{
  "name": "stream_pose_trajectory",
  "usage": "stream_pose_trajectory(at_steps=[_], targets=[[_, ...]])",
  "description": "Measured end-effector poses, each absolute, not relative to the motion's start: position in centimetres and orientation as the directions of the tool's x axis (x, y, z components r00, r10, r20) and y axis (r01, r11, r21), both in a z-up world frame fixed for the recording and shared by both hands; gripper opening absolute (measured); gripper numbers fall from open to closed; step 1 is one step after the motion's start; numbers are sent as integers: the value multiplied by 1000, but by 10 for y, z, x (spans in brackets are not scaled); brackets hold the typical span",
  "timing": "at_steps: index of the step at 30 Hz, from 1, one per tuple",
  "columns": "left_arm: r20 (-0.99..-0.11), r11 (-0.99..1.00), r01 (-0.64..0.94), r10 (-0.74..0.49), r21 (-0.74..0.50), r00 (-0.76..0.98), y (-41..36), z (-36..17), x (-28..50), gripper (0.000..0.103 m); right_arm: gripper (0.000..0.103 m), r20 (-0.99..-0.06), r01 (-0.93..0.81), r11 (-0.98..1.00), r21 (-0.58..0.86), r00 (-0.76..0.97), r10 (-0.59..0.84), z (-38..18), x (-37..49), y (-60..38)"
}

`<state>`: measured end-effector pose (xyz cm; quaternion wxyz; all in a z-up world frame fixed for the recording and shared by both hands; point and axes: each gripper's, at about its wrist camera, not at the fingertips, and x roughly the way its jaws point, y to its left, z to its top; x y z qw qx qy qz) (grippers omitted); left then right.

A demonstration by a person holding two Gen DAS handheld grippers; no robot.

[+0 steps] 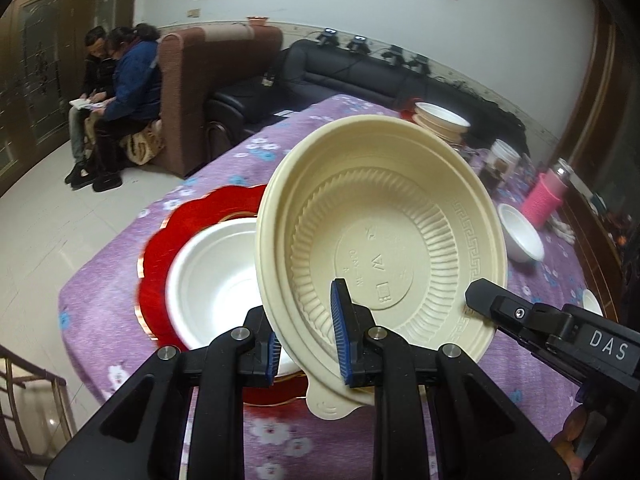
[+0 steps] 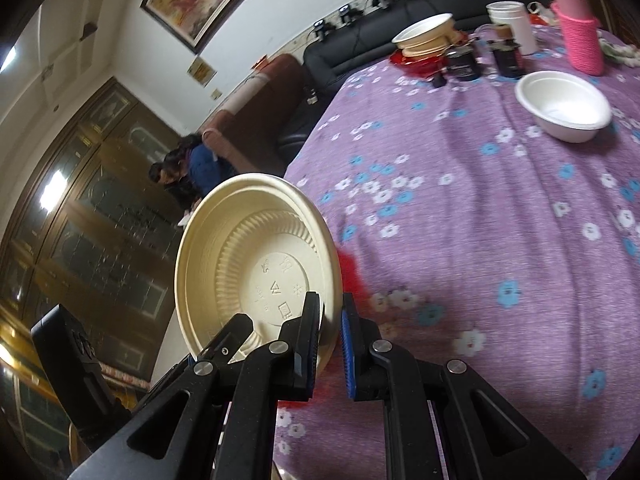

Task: Organize plates and bowls
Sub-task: 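Lift the beige bowl and carry it over the white bowl on the red plates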

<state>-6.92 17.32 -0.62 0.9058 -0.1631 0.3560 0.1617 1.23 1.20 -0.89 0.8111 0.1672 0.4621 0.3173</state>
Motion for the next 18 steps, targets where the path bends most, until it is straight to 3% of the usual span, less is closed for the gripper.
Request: stream_pose_trajectory(at_steps=[18], targets=[[-731, 837, -510, 222, -196, 646, 215, -19, -80, 20, 10, -681, -433, 720, 542, 276, 678, -18, 8, 75]])
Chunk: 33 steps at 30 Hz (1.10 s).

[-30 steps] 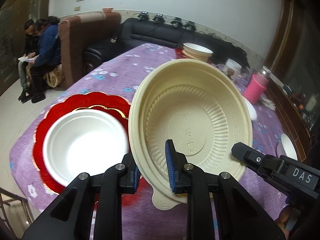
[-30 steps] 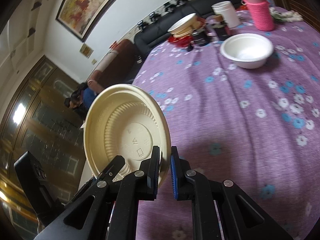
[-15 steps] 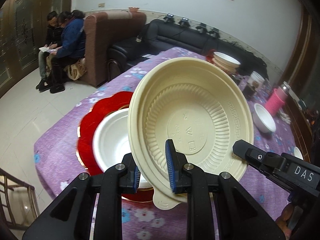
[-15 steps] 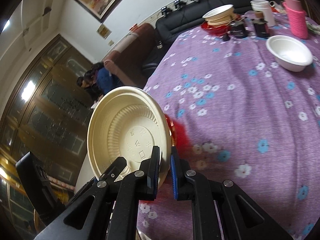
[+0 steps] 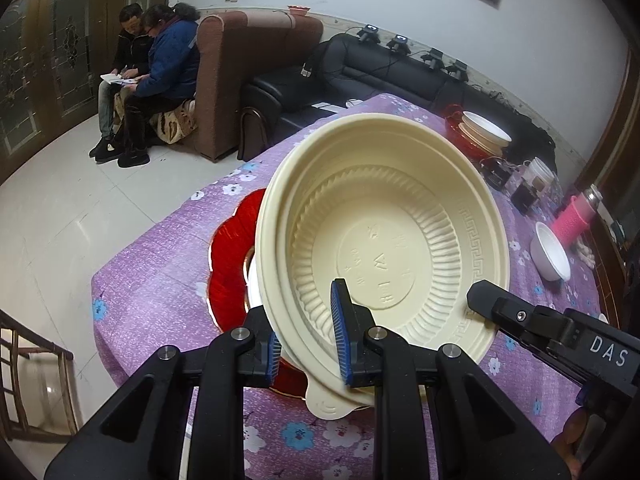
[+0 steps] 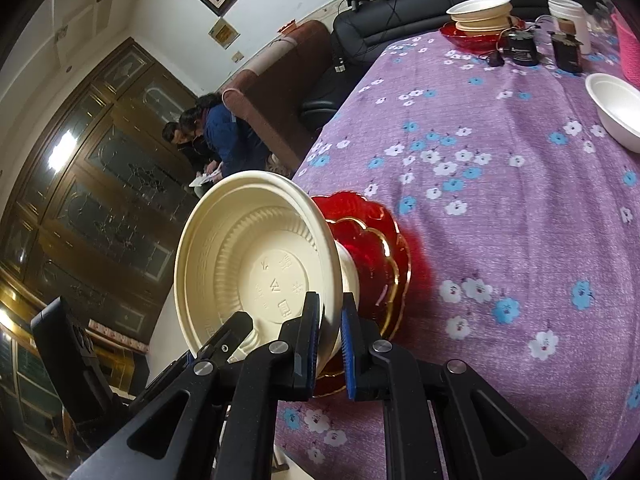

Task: Organize plates and bowls
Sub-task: 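Lift the beige bowl and carry it over the white bowl on the red plates, then lower the beige bowl into the white bowl and open the left gripper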

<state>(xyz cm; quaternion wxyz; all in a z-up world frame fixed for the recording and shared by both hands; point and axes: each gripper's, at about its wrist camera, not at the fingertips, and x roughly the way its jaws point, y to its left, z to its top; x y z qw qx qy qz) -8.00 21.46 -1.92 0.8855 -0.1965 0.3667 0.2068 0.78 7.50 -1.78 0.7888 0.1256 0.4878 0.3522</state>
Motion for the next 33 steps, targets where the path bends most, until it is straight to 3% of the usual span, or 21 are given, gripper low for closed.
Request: stream_pose_trajectory(at_steps=[33], targets=[[-767, 816, -550, 234, -180, 598, 226, -38, -74, 20, 11, -711, -417, 715, 560, 201, 674, -44, 28, 99]])
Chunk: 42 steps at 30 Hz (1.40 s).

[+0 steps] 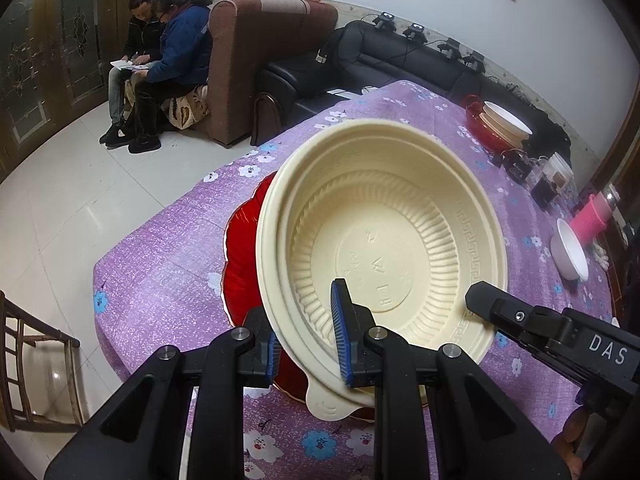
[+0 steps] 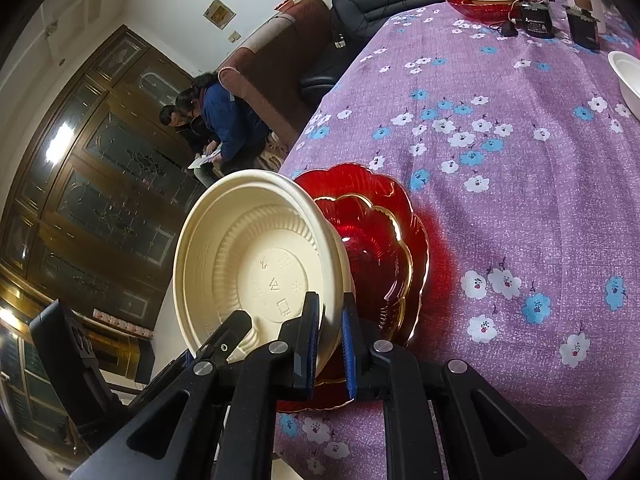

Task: Organize plates and bowls
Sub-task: 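Lower the beige bowl into the white bowl and open the left gripper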

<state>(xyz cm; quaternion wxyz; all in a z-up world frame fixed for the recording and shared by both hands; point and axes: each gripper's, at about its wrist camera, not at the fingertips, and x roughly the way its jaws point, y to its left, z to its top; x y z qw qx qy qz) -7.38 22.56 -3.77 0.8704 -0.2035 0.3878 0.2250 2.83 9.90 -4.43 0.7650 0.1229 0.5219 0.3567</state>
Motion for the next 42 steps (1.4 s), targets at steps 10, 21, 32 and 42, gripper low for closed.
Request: stream_pose_trajectory(at_steps=[10, 21, 32, 42], targets=[[-760, 805, -559, 235, -198, 607, 230, -36, -77, 20, 14, -702, -402, 706, 583, 190, 687, -47, 29, 96], [-755, 782, -583, 241, -220, 609, 235, -30, -83, 37, 34, -675, -396, 683, 614, 187, 714, -44, 30, 93], [-703, 759, -618, 325, -205, 633, 236, -13, -96, 66, 59, -631, -374, 656, 656, 206, 748, -35, 28, 79], [-632, 783, -593, 366, -189, 683, 216, 9, -96, 78, 81, -571, -313, 618, 721, 238, 786, -27, 30, 51]])
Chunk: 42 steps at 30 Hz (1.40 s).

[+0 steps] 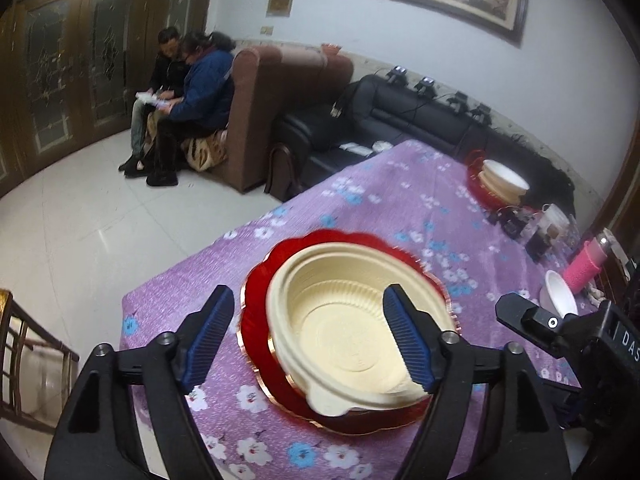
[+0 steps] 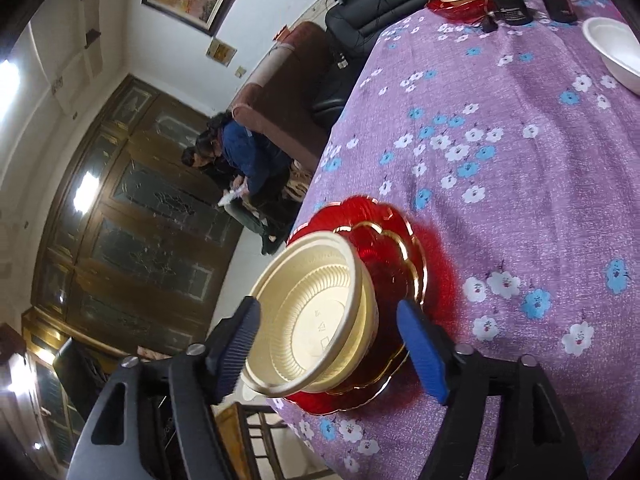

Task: Organize plates and bowls
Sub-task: 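Lower the beige bowl into the white bowl and open the left gripper, then move the left gripper to the white foam bowl on the table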

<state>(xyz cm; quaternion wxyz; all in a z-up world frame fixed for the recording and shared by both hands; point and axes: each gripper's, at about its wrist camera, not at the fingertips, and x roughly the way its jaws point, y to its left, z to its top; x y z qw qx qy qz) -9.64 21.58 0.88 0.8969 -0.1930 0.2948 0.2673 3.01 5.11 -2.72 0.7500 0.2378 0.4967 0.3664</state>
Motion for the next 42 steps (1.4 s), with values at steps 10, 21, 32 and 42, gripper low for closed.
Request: stream_pose_trajectory(at_steps=[10, 21, 32, 42], targets=[[-592, 892, -432, 278, -133, 756, 158, 36, -67, 80, 103, -557, -178, 631, 755, 333, 761, -28, 50, -21], [-630, 964, -250, 141, -88, 764, 84, 35, -26, 80, 103, -559, -62, 642, 764, 434, 707, -36, 63, -113], [-720, 979, -160, 23, -123, 694, 41, 4, 34, 80, 103, -567, 38, 637, 770, 498, 656, -49, 78, -181], [-757, 976, -129, -50, -175, 652, 13, -12, 104, 80, 103, -567, 94, 641, 761, 577, 588, -39, 111, -229]])
